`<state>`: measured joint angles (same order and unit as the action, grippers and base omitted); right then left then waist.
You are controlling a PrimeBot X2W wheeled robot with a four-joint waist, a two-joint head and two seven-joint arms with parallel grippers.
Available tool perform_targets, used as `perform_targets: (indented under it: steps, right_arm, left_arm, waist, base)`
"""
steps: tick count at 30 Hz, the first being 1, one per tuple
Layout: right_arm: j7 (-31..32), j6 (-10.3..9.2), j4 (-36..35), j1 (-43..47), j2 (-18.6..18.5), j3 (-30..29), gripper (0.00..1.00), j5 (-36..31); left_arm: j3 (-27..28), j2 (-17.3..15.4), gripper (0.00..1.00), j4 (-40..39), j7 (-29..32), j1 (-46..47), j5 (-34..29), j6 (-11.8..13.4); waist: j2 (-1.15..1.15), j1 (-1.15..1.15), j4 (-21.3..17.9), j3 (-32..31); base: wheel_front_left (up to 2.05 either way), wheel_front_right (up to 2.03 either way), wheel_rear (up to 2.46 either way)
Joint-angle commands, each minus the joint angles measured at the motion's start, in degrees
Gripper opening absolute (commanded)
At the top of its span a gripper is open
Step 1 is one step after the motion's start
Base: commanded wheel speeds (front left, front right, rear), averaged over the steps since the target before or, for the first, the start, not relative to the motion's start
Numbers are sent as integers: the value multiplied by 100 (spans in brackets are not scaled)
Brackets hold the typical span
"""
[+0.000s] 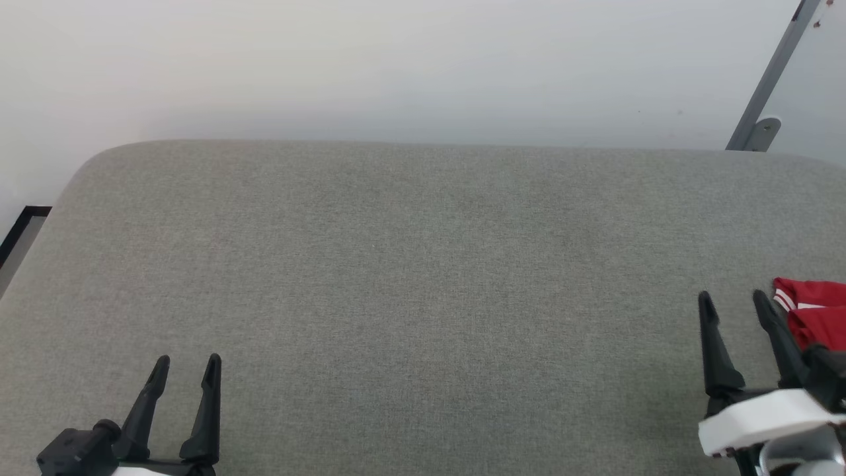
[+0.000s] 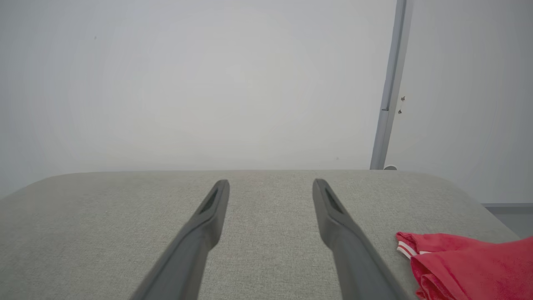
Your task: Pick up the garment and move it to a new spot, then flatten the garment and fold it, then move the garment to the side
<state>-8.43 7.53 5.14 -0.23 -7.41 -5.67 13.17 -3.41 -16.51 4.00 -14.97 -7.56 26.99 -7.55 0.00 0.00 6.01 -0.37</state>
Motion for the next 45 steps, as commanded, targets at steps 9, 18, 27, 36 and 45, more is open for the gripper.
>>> perform_targets:
  steps: [9, 18, 27, 36, 45]
  right_arm:
    - [110, -7, -343, 322, 116, -142, 100, 86]
    - [116, -8, -421, 374, 154, -192, 100, 157]
    - [136, -8, -446, 393, 187, -206, 100, 171]
    - [234, -1, -154, 327, 228, -207, 0, 560]
    - [399, -2, -31, 203, 258, -180, 0, 1575]
  left_arm:
    - [68, -1, 100, -67, -28, -130, -4, 14]
    - [60, 21, 100, -41, -28, -133, 29, 14]
    - [40, 7, 100, -5, -28, -143, -34, 14]
    - [30, 194, 0, 218, 109, -43, 391, 3]
    - [130, 322, 0, 339, 362, 168, 1268, 3]
  waist:
    - [0, 0, -17, -45]
    - [0, 0, -19, -68]
    - [0, 0, 18, -59]
    - [0, 0, 1, -52]
    - [0, 0, -48, -44]
  base:
    - [0, 0, 0]
    - [0, 0, 0]
    - [0, 0, 0]
    - [0, 0, 0]
    - [0, 0, 0]
